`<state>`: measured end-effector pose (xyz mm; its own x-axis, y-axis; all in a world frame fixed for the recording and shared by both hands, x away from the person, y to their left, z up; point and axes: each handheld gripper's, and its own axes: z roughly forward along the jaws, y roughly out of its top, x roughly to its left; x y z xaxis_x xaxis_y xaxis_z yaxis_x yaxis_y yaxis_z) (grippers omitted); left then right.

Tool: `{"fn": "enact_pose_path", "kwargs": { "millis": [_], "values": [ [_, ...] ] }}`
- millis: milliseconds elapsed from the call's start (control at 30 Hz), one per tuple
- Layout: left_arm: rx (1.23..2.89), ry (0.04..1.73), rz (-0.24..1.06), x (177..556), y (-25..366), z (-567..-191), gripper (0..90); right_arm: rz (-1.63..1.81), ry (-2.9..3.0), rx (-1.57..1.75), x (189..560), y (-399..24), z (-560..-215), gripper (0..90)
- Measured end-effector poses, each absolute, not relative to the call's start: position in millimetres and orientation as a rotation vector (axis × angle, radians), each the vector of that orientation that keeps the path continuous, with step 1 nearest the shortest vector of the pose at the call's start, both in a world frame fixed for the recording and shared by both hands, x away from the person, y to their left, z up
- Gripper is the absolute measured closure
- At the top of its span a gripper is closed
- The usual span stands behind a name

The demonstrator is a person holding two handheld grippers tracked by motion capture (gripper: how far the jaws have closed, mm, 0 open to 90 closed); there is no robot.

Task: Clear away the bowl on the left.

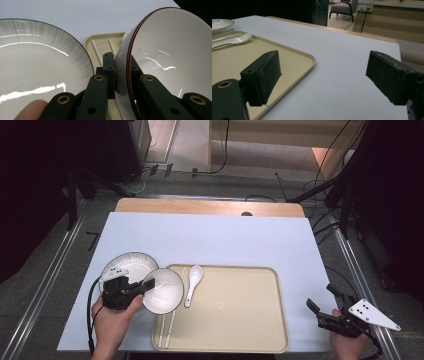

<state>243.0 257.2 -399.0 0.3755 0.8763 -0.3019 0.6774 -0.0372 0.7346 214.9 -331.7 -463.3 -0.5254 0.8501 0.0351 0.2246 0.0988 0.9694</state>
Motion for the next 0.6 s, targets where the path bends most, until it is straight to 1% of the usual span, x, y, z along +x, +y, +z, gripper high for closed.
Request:
{"fn": "enact_pose_path", "kwargs": {
  "millis": [600],
  "values": [
    [1.866, 1.299, 0.195, 222.5, 227.2, -419.2, 82.9, 1.448, 1.812, 1.047, 214.7, -330.7, -463.5, 13.1]
  ]
}}
